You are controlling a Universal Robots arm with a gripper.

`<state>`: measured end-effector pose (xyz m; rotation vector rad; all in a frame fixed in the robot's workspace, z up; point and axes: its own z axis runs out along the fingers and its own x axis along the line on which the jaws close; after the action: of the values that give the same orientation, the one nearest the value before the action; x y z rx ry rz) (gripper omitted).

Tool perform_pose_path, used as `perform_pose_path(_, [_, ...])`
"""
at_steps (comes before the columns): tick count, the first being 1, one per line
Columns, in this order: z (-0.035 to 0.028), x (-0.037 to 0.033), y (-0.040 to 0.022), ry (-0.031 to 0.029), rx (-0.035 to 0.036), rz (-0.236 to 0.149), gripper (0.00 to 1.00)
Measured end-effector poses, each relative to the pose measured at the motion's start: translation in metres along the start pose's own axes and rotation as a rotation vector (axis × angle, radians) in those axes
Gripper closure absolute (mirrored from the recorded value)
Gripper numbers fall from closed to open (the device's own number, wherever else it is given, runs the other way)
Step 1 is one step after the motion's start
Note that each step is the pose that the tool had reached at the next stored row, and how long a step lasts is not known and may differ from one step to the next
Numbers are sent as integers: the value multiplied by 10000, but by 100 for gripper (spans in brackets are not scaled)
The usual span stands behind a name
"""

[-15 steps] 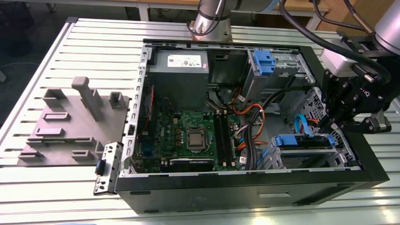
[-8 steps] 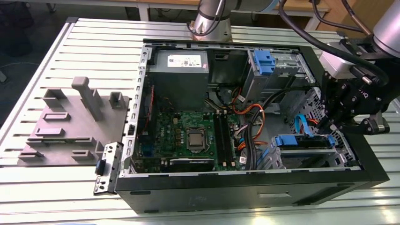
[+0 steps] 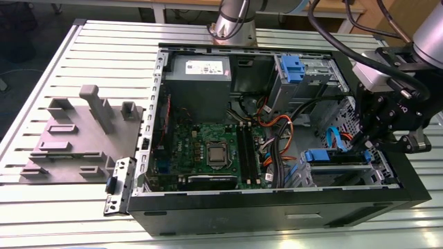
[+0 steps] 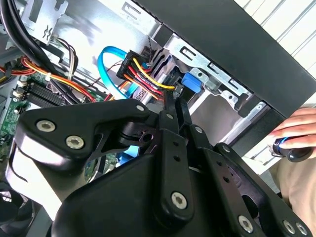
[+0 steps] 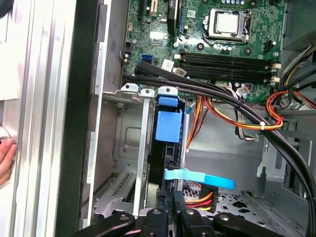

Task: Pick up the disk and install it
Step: 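Insert the second disk wire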

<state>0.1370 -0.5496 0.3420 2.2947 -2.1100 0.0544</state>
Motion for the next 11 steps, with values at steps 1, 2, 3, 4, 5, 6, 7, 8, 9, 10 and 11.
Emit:
perform_pose_path(1, [1,0,0,2,0,0,84])
perform_pose_path(2, [1,0,0,3,0,0,84])
perform_pose_path(3, [1,0,0,6,0,0,84])
perform_pose_path(4, [4,0,1,6,-1,0,84])
perform_pose_path(5, [7,3,1,9,-1,0,84])
perform_pose_path(6, [10,6,3,11,-1,0,84])
perform_pose_path(7, [12,8,3,15,-1,0,84])
perform_pose_path(8, [13,7,4,20,-2,0,84])
perform_pose_path(9, [17,7,5,23,-2,0,84])
perform_pose_path(10, [22,7,7,25,-2,0,84])
perform_pose_path(11, [26,7,8,31,-2,0,84])
